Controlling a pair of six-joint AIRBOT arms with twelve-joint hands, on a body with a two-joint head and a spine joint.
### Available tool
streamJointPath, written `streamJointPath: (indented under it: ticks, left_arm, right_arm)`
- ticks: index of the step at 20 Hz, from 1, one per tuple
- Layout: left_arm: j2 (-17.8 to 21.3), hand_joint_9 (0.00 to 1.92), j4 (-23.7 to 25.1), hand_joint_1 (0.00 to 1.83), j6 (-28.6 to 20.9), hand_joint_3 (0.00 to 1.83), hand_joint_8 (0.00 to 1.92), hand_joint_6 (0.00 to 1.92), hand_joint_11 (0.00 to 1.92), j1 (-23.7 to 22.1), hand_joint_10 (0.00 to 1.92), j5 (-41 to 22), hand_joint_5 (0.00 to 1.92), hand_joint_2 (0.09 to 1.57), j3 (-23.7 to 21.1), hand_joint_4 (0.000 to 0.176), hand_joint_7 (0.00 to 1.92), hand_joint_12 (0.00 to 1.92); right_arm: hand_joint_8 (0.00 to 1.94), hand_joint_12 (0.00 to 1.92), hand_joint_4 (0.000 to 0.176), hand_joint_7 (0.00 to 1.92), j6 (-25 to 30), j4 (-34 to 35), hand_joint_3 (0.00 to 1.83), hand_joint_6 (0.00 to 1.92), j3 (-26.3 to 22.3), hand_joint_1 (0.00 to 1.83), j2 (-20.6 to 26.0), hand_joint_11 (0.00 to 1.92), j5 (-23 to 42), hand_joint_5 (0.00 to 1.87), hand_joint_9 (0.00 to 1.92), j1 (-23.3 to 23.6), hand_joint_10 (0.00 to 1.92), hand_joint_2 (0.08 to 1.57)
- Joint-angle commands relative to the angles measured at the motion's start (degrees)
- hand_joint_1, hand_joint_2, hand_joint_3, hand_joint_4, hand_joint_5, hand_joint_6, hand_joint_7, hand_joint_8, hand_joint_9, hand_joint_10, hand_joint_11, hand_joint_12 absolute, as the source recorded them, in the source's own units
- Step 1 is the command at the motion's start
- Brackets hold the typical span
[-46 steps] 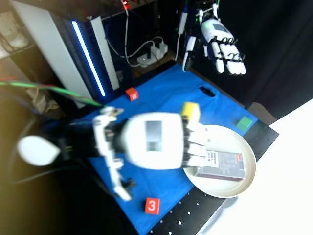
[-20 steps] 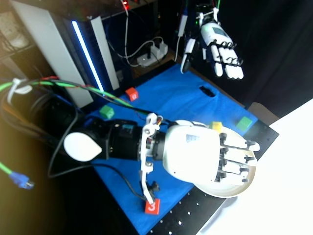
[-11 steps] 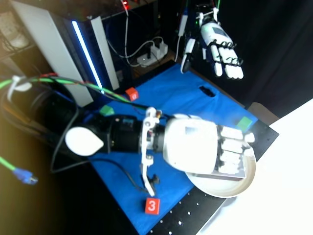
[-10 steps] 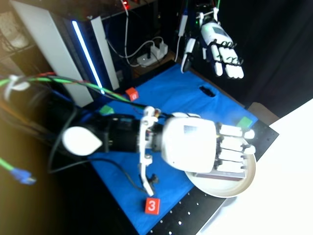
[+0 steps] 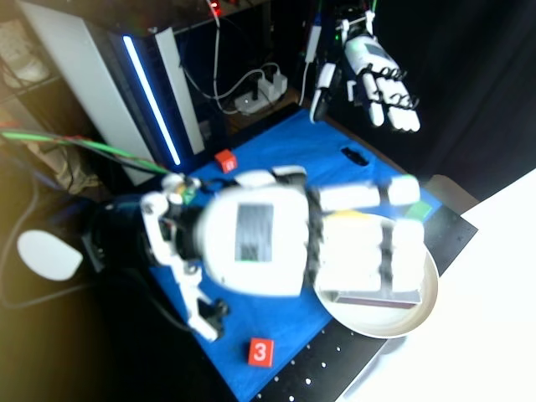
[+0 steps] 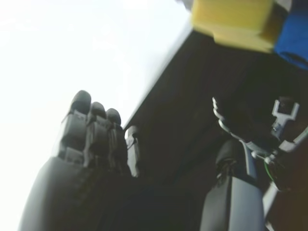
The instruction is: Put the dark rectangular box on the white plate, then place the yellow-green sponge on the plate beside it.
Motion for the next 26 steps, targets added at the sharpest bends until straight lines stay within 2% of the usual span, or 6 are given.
streamJointPath:
  ticks: [1, 7, 10, 14, 22, 26]
  left_arm:
    - [0.45, 0.00, -0.19, 0.77, -0.51, 0.00, 0.00, 0.00, 0.00, -0.37, 0.00, -8.75, 0.00, 0.87, -0.12, 0.167, 0.00, 0.00]
    - [2.24, 0.00, -0.69, 0.86, -1.83, 0.00, 0.00, 0.00, 0.00, 1.91, 0.00, -16.88, 0.00, 0.84, -2.27, 0.175, 0.00, 0.00]
    - [2.43, 0.00, -1.72, 0.77, -4.11, 0.00, 0.00, 0.00, 0.06, 4.09, 0.00, -23.05, 0.00, 0.86, -2.80, 0.097, 0.00, 0.03]
    - [2.49, 0.00, -3.99, 0.70, -5.06, 0.00, 0.00, 0.00, 0.05, 7.53, 0.00, -28.84, 0.00, 0.86, -3.93, 0.172, 0.00, 0.03]
    - [1.71, 0.02, -5.04, 0.53, -5.77, 0.01, 0.00, 0.01, 0.00, 8.32, 0.00, -31.15, 0.01, 0.91, -4.31, 0.134, 0.01, 0.46]
    - [1.83, 0.02, -5.19, 0.49, -6.88, 0.00, 0.00, 0.00, 0.00, 8.94, 0.00, -32.46, 0.00, 0.93, -4.24, 0.143, 0.00, 0.50]
  right_arm:
    - [0.00, 0.00, 0.176, 0.07, -0.18, 4.29, 0.00, 0.00, -0.85, 0.59, 1.14, 0.00, 9.45, 0.02, 0.00, -0.35, 0.00, 0.84]
    - [0.01, 0.03, 0.150, 0.08, -5.40, 15.43, 0.00, 0.02, -12.26, 0.77, 9.11, 0.06, 26.98, 0.06, 0.03, -13.30, 0.01, 0.85]
    - [0.00, 0.00, 0.165, 0.07, -6.32, 20.39, 0.01, 0.00, -16.19, 0.76, 11.16, 0.00, 34.60, 0.05, 0.00, -20.35, 0.00, 0.87]
    - [0.01, 0.00, 0.159, 0.07, -8.10, 25.33, 0.00, 0.01, -20.53, 0.78, 13.04, 0.00, 42.90, 0.06, 0.00, -27.68, 0.00, 0.85]
    - [0.01, 0.00, 0.131, 0.08, -8.97, 32.80, 0.00, 0.01, -25.01, 0.65, 14.71, 0.01, 48.86, 0.10, 0.08, -38.02, 0.02, 0.81]
    - [0.00, 0.04, 0.169, 0.11, -8.97, 33.10, 0.00, 0.00, -25.12, 0.64, 14.70, 0.03, 49.19, 0.14, 0.09, -38.20, 0.00, 0.82]
